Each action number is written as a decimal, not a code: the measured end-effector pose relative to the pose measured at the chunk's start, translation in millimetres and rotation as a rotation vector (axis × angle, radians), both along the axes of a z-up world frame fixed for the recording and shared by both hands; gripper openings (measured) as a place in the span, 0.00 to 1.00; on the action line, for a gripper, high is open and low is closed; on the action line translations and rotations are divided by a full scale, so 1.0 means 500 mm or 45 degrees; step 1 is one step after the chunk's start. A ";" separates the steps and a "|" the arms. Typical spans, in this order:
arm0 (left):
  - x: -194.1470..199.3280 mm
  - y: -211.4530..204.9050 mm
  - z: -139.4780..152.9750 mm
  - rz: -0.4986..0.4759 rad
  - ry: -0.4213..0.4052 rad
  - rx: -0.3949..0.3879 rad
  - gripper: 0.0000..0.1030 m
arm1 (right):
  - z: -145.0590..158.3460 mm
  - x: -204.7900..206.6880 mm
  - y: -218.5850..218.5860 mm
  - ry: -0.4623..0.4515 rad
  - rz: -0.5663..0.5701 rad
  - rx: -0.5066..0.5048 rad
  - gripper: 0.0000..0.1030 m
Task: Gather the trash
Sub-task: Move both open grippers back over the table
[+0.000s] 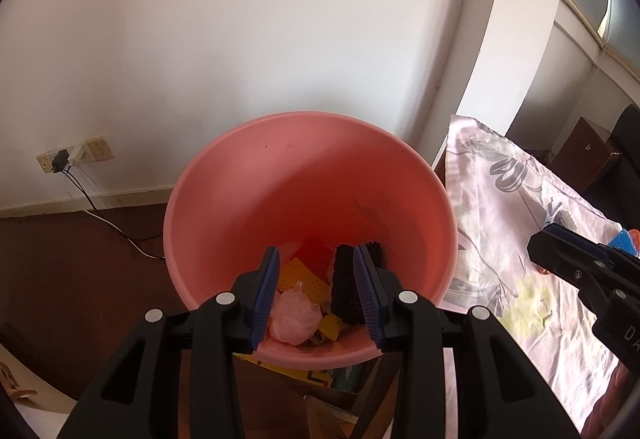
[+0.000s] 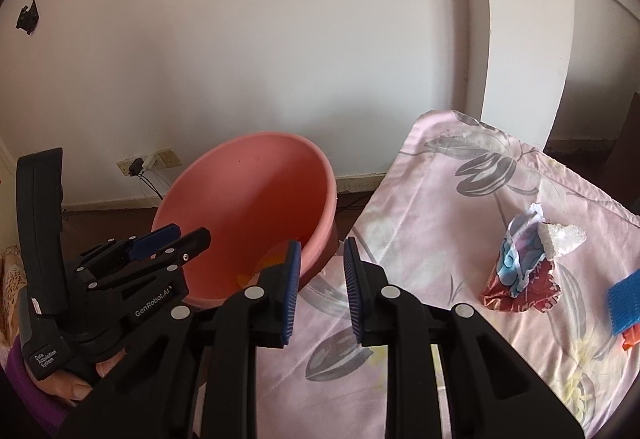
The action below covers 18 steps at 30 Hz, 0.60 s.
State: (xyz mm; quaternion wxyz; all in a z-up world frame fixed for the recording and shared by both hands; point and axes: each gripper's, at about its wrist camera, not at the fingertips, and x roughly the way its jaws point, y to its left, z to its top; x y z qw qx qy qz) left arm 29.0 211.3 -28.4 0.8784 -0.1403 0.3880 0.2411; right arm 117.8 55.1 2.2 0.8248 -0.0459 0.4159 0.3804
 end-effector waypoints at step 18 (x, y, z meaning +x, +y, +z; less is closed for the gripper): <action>0.072 -0.130 -0.001 -0.193 0.020 0.034 0.36 | -0.012 0.002 -0.181 0.014 -0.189 0.002 0.22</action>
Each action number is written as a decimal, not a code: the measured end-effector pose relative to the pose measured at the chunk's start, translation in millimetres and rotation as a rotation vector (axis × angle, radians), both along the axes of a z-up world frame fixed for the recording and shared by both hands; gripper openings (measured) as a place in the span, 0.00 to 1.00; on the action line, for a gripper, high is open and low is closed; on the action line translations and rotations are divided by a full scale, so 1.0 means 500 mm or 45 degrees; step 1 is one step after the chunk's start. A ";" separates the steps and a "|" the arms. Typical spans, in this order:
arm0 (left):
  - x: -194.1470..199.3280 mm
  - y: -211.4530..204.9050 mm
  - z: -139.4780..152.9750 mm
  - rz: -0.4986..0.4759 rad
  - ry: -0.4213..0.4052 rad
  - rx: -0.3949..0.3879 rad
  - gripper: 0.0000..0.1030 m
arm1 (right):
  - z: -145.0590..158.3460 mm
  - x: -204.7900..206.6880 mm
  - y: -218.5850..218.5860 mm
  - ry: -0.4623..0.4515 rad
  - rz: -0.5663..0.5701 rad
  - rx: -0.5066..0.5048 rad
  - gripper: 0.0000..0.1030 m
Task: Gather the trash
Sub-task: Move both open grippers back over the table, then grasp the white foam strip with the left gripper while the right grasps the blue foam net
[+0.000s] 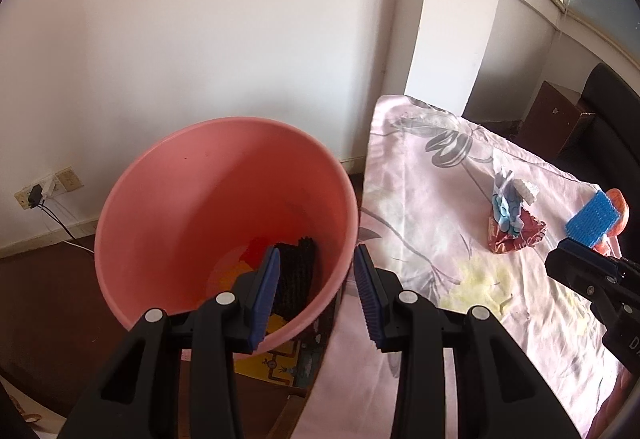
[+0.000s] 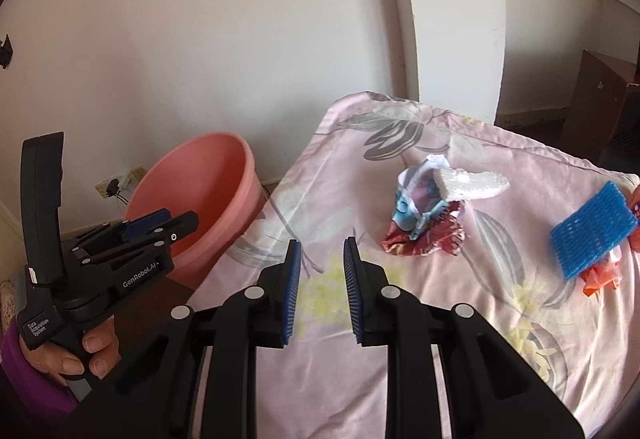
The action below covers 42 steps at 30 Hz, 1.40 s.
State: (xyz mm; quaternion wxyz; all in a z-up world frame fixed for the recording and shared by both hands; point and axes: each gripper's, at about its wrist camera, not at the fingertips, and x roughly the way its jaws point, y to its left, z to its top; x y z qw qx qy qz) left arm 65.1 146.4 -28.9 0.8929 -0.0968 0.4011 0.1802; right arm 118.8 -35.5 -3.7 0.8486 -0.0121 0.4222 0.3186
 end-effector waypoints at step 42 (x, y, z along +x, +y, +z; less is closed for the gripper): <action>0.215 -0.297 0.015 -0.650 -0.023 -0.057 0.43 | -0.055 0.030 -0.369 0.048 -0.590 0.027 0.41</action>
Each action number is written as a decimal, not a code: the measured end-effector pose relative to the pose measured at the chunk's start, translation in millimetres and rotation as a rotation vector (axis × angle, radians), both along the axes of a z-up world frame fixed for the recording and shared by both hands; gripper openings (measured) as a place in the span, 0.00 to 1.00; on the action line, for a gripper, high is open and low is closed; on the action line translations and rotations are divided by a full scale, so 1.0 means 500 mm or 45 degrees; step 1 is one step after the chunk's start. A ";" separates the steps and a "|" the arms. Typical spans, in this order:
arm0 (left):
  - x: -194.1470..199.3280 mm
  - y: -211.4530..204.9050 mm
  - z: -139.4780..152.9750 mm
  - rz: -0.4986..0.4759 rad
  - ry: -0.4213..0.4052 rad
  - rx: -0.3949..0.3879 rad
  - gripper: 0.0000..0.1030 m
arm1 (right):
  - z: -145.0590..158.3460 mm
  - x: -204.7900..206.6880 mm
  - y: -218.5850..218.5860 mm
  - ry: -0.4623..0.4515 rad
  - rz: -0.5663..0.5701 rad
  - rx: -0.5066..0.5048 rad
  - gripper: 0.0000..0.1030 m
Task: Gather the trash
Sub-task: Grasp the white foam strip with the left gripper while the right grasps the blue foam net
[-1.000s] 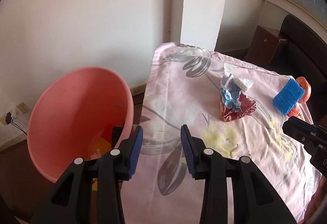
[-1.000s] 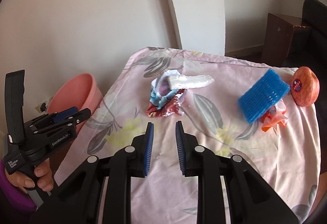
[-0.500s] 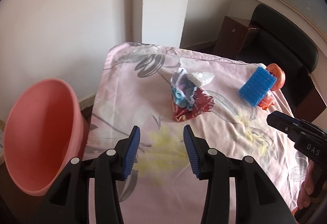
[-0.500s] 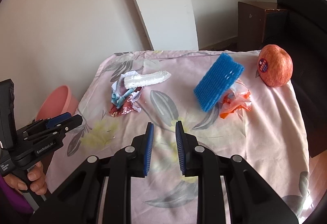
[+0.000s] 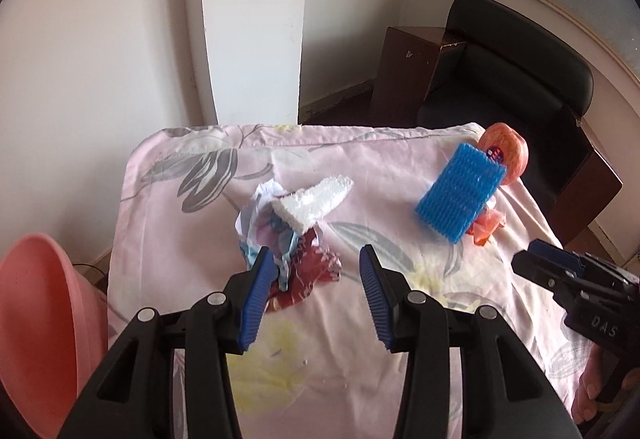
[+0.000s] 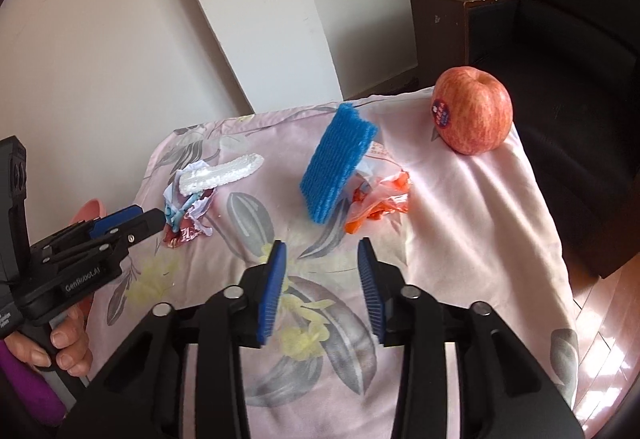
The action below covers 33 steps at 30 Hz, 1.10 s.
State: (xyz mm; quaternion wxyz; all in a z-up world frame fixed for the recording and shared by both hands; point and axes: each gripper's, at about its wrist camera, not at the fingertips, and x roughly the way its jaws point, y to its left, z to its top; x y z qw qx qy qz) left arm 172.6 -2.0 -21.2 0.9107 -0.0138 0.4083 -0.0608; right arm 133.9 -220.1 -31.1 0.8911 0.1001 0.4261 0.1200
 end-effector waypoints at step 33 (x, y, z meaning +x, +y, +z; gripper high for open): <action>0.105 -0.039 -0.024 -0.252 0.071 0.093 0.26 | 0.020 0.062 -0.048 -0.038 -0.069 -0.012 0.41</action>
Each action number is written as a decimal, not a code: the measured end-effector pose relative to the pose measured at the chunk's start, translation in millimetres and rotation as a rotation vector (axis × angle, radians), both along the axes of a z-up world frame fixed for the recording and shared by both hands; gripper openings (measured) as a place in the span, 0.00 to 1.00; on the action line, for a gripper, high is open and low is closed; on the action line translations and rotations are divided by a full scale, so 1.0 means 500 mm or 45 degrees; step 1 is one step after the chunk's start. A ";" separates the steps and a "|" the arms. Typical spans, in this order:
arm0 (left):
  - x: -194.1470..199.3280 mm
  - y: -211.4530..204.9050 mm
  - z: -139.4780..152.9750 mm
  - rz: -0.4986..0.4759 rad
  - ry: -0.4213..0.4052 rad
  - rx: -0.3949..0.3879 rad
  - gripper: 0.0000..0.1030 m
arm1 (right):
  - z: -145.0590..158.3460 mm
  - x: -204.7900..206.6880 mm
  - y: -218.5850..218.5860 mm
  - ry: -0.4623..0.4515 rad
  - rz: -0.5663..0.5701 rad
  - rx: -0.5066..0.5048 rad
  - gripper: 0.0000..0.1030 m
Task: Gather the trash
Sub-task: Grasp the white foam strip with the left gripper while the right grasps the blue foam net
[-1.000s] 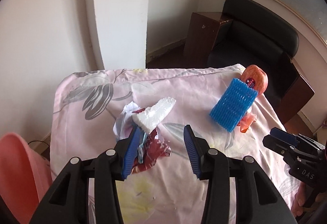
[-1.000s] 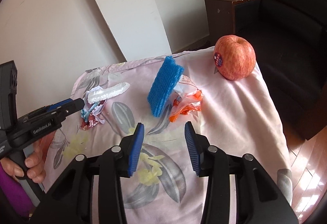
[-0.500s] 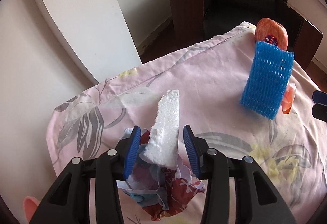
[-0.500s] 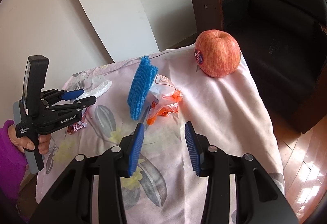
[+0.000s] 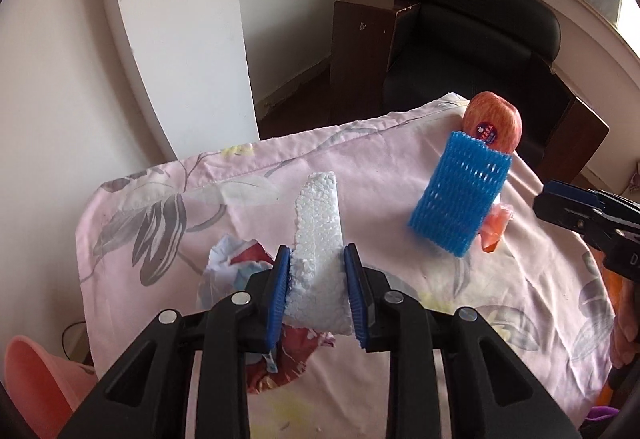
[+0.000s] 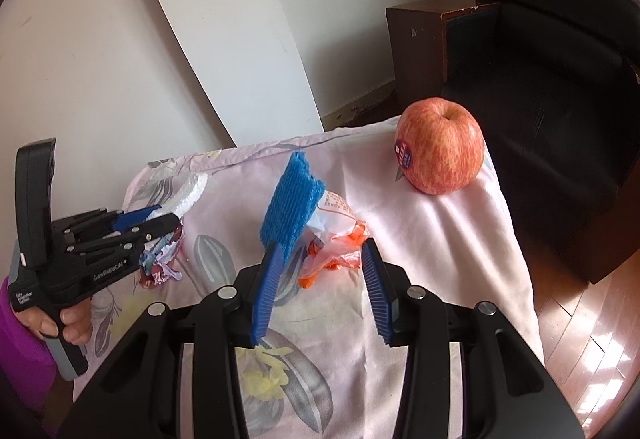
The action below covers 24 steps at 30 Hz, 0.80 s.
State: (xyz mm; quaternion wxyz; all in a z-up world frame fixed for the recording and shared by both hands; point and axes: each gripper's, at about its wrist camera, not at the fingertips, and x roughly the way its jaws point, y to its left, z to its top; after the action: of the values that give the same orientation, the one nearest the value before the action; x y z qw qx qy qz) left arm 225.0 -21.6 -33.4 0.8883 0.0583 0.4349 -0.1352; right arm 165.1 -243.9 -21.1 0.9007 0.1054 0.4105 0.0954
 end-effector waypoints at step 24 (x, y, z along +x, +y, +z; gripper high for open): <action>-0.149 0.009 -0.004 0.235 0.016 -0.110 0.26 | 0.014 0.049 0.050 -0.059 0.058 -0.048 0.06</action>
State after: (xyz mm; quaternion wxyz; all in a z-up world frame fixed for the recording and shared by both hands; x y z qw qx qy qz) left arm 150.6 -17.1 -35.3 0.8959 -0.0213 0.4379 -0.0716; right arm 189.6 -218.8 -14.0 0.9095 0.0770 0.3934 0.1105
